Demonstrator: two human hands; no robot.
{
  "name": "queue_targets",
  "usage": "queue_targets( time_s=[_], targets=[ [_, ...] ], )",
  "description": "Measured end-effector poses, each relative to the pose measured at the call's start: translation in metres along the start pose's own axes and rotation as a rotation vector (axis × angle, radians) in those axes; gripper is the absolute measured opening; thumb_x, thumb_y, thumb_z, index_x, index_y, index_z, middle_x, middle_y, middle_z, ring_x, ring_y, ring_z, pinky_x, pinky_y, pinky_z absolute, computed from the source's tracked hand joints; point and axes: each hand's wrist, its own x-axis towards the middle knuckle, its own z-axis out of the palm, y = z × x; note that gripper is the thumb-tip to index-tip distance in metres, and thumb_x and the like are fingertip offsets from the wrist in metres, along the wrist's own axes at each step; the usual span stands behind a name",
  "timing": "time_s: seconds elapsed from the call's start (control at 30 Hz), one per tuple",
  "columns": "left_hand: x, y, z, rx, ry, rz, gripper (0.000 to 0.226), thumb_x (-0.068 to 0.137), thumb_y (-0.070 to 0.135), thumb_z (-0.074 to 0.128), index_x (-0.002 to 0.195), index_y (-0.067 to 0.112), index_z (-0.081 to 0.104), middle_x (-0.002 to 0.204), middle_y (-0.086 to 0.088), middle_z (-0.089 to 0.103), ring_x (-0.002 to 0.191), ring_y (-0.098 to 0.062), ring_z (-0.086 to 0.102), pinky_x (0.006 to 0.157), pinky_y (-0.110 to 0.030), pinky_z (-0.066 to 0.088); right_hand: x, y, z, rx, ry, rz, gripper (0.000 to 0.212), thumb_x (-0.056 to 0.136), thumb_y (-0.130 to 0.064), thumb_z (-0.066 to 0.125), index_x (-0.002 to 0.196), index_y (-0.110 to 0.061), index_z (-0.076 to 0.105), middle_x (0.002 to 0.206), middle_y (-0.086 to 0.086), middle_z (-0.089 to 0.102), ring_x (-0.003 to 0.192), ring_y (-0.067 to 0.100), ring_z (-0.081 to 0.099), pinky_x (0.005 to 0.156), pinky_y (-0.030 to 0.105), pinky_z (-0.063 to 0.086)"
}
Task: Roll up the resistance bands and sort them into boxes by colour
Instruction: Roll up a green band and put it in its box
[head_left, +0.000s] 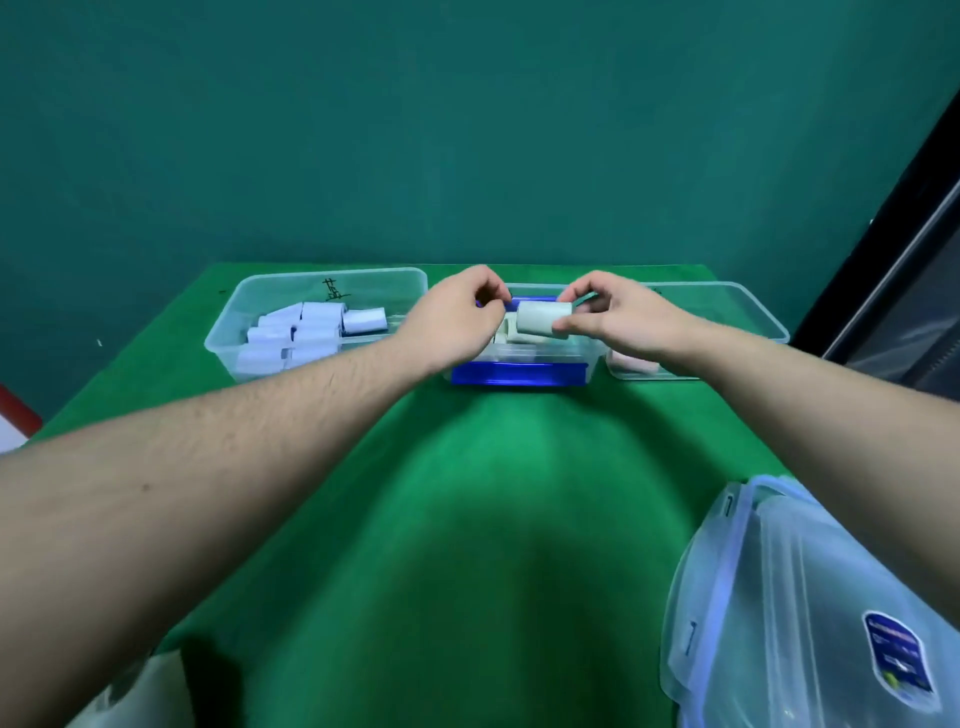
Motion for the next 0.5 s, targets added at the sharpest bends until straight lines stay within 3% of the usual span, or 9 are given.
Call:
queue_targets(
  time_s=[0.07, 0.13, 0.23, 0.33, 0.5],
  targets=[
    [0.009, -0.003, 0.005, 0.084, -0.048, 0.022, 0.017, 0.093, 0.015, 0.050, 0.096, 0.025, 0.063, 0.072, 0.015, 0.055, 0.053, 0.001, 0.044, 0.050, -0.014, 0.032, 0.010, 0.003, -0.005, -0.044, 0.005, 0.034, 0.026, 0.082, -0.023, 0.077, 0.105, -0.020, 0.064, 0.099, 0.011, 0.072, 0.079, 0.016, 0.056, 0.073, 0.030, 0.039],
    [0.018, -0.005, 0.010, 0.155, -0.068, 0.042, 0.019, 0.092, 0.015, 0.050, 0.100, 0.024, 0.065, 0.079, 0.015, 0.059, 0.062, 0.000, 0.049, 0.055, -0.015, 0.034, 0.021, 0.008, -0.011, -0.133, 0.010, 0.066, 0.027, 0.080, -0.027, 0.078, 0.102, -0.022, 0.064, 0.090, 0.006, 0.068, 0.073, 0.016, 0.052, 0.064, 0.029, 0.037],
    [0.030, -0.004, 0.020, 0.279, -0.113, 0.074, 0.022, 0.090, 0.016, 0.051, 0.104, 0.025, 0.066, 0.100, 0.010, 0.066, 0.090, -0.013, 0.059, 0.073, -0.024, 0.042, 0.037, 0.014, -0.018, -0.270, 0.029, 0.095, 0.028, 0.077, -0.030, 0.078, 0.100, -0.023, 0.064, 0.096, 0.004, 0.069, 0.085, 0.024, 0.060, 0.070, 0.034, 0.045],
    [0.044, -0.003, 0.031, 0.465, -0.169, 0.121, 0.025, 0.091, 0.022, 0.055, 0.113, 0.027, 0.065, 0.122, 0.004, 0.064, 0.115, -0.018, 0.055, 0.087, -0.028, 0.043, 0.053, 0.017, -0.019, -0.402, 0.009, 0.093, 0.029, 0.077, -0.027, 0.077, 0.100, -0.019, 0.062, 0.105, 0.008, 0.070, 0.098, 0.028, 0.064, 0.081, 0.036, 0.050],
    [0.063, -0.007, 0.045, 0.673, -0.248, 0.173, 0.028, 0.093, 0.038, 0.056, 0.120, 0.030, 0.060, 0.119, 0.002, 0.065, 0.109, -0.021, 0.058, 0.077, -0.028, 0.041, 0.075, 0.022, -0.013, -0.661, -0.057, 0.043, 0.036, 0.072, -0.029, 0.078, 0.097, -0.020, 0.054, 0.099, 0.006, 0.066, 0.086, 0.025, 0.058, 0.075, 0.036, 0.049]
  ],
)
